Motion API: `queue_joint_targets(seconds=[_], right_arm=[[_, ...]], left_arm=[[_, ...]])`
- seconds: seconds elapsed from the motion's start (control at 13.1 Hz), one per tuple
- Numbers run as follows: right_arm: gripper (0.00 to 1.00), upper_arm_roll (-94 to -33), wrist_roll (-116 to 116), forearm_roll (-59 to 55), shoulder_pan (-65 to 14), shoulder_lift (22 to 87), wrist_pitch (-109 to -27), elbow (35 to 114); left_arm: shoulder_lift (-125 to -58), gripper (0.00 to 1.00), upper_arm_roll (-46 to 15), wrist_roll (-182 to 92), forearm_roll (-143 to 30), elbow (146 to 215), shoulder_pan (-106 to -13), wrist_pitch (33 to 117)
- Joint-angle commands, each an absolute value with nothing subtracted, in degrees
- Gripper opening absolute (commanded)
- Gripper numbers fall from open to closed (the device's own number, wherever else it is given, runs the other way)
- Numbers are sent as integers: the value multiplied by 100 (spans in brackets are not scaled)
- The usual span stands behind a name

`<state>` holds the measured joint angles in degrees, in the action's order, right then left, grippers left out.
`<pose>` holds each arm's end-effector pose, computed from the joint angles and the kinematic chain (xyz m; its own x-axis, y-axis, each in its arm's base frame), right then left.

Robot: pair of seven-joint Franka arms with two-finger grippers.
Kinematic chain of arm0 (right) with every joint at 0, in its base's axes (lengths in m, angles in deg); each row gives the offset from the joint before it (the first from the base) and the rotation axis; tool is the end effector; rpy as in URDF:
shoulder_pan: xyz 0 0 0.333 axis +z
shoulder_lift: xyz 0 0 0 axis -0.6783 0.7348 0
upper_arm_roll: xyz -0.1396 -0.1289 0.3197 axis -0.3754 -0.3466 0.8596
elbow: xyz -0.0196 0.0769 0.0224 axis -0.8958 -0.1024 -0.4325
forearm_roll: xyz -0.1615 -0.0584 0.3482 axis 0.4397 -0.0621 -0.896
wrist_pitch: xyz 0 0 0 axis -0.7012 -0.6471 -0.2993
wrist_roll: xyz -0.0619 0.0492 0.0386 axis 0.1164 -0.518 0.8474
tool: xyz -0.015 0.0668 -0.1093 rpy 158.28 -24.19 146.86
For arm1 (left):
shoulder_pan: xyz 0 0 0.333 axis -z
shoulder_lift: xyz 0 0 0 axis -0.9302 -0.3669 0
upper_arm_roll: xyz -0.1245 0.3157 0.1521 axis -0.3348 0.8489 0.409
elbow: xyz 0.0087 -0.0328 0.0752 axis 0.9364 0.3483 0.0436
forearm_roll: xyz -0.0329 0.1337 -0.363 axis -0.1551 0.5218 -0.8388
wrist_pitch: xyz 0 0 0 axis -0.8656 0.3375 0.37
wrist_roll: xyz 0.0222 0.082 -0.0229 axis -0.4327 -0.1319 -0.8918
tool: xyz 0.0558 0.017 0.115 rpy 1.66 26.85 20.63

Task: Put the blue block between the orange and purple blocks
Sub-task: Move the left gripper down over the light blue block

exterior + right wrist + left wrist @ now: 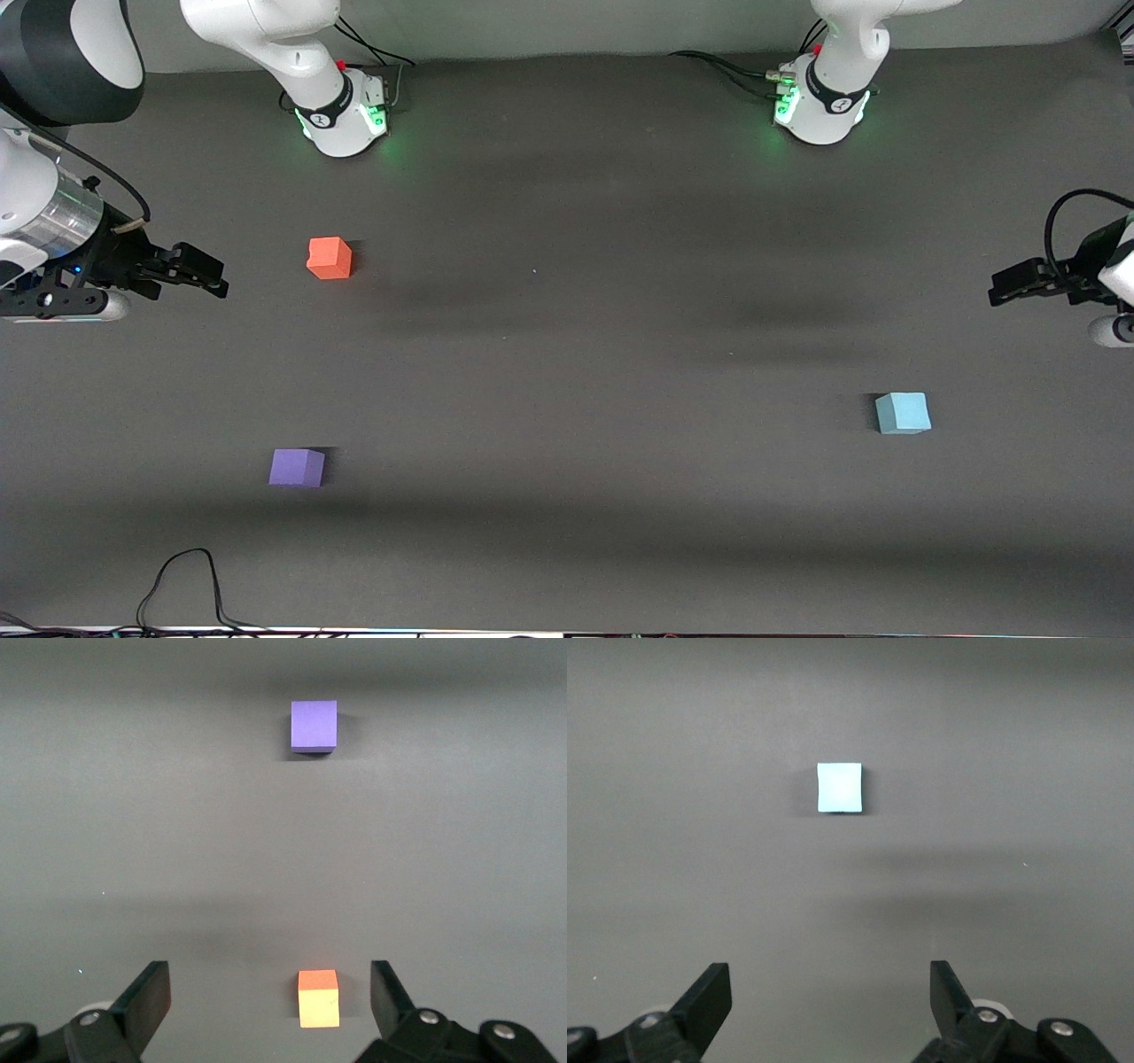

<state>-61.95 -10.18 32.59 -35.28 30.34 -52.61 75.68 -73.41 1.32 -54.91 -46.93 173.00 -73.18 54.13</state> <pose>0.5564 0.0359 0.5982 0.9993 -0.0353 0.0112 -0.0349 -0.9988 -0.0351 0.5974 0.0362 0.5771 0.9982 -0.0013 -0.0600 -0.0014 -1.0000 -0.0014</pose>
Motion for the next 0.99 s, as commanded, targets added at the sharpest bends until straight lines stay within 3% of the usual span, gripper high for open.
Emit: queue_joint_targets(seconds=[0.0, 0.91], right_arm=[[100, -6170, -878, 3269, -3594, 3064, -5264, 7518], [100, -6179, -878, 3269, -3594, 3064, -5264, 7526]], left_arm=[[-7630, 100, 124, -5617, -4636, 17347, -7348, 5749], [-9265, 100, 124, -5722, -4565, 18031, -7445, 8463]])
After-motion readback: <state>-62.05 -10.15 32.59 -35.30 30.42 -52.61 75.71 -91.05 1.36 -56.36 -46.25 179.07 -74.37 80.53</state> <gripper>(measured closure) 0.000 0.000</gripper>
